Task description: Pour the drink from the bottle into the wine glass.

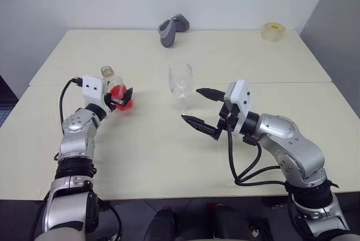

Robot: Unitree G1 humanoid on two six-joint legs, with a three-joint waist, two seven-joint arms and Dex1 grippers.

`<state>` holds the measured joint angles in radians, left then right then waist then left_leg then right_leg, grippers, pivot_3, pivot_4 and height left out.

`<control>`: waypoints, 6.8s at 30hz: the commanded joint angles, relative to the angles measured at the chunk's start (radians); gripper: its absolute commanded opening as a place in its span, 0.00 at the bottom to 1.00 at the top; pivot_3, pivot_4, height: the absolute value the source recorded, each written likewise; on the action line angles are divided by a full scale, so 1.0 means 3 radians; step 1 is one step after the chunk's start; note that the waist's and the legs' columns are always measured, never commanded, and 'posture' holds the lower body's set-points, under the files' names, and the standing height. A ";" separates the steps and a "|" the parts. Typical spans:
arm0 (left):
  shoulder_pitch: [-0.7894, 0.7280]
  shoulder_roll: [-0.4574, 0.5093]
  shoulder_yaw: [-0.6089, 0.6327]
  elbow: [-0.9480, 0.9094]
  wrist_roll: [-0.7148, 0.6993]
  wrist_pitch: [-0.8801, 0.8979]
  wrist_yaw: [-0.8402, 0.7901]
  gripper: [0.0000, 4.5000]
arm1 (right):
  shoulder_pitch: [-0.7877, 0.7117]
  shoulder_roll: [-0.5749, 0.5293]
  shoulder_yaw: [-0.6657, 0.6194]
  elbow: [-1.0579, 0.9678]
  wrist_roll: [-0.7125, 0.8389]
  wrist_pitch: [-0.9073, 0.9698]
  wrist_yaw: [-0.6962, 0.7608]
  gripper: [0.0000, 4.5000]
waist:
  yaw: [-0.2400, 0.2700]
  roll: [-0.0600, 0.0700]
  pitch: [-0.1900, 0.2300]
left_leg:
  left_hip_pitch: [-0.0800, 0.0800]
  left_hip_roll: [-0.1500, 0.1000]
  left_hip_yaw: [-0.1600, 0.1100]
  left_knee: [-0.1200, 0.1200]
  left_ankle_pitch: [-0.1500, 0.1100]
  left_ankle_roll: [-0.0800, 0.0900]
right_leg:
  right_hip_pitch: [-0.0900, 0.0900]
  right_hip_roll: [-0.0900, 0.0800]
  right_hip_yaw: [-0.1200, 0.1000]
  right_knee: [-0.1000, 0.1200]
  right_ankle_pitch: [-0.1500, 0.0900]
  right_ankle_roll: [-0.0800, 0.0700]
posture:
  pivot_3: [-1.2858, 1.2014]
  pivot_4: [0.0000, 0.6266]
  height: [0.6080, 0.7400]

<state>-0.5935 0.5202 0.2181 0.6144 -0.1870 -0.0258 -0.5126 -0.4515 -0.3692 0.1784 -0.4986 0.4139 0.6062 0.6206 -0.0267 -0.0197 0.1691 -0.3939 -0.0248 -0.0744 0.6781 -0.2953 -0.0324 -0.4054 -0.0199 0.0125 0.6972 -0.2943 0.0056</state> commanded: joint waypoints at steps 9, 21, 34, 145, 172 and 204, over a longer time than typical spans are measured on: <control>-0.0441 -0.0077 0.0012 0.0979 0.0093 -0.0771 0.0065 1.00 | -0.0113 0.0041 -0.0043 -0.0014 -0.0022 -0.0040 -0.0157 0.99 | -0.0003 -0.0001 0.0000 | -0.0002 0.0000 0.0000 0.0000 0.0000 0.0000 | -0.0001 0.0000 -0.0001 0.0001 0.0000 0.0000 | 0.52 0.24 1.00; -0.0708 -0.0051 -0.0007 0.1369 0.0178 -0.1029 0.0128 0.53 | -0.0147 0.0060 -0.0041 0.0090 -0.0103 -0.0106 -0.0190 1.00 | -0.0009 -0.0001 0.0000 | -0.0002 -0.0001 0.0000 0.0001 0.0000 0.0000 | -0.0003 0.0000 -0.0002 0.0002 0.0000 0.0000 | 0.52 0.24 1.00; -0.0889 -0.0045 -0.0079 0.1006 0.0159 -0.0835 -0.0047 0.27 | -0.0171 0.0118 -0.0099 0.0022 -0.0016 -0.0094 -0.0155 1.00 | -0.0011 -0.0002 0.0000 | -0.0009 -0.0001 -0.0003 0.0004 0.0001 -0.0001 | -0.0006 0.0000 -0.0004 0.0002 0.0000 0.0000 | 0.52 0.24 1.00; -0.2912 0.0749 -0.2185 0.2154 0.3023 -0.3025 0.1033 0.26 | -0.0752 0.0316 -0.0075 0.0666 -0.0409 -0.0362 -0.0140 1.00 | -0.0030 -0.0003 0.0001 | -0.0024 -0.0008 0.0026 0.0008 0.0002 0.0000 | -0.0052 -0.0002 0.0008 0.0046 -0.0001 0.0002 | 0.52 0.24 1.00; -0.3026 0.0784 -0.2364 0.2226 0.3189 -0.2976 0.1234 0.26 | -0.0751 0.0312 -0.0074 0.0691 -0.0423 -0.0382 -0.0140 1.00 | -0.0029 -0.0003 0.0001 | -0.0024 -0.0008 0.0028 0.0008 0.0002 0.0000 | -0.0053 -0.0002 0.0008 0.0047 -0.0001 0.0002 | 0.52 0.24 1.00; -0.3063 0.0815 -0.2448 0.2235 0.3289 -0.3004 0.1353 0.26 | -0.0687 0.0303 -0.0034 0.0594 -0.0412 -0.0359 -0.0136 1.00 | -0.0030 -0.0003 0.0001 | -0.0024 -0.0008 0.0028 0.0008 0.0002 0.0000 | -0.0054 -0.0003 0.0008 0.0049 -0.0001 0.0002 | 0.52 0.24 1.00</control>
<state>-1.4659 0.7402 -0.5233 1.2936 0.8048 -0.9240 -0.1221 -0.6528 -0.2760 0.1730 -0.2700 0.2880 0.5140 0.5724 -0.0358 -0.0205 0.1695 -0.4010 -0.0271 -0.0660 0.6806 -0.2948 -0.0325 -0.4216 -0.0207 0.0149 0.7119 -0.2945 0.0062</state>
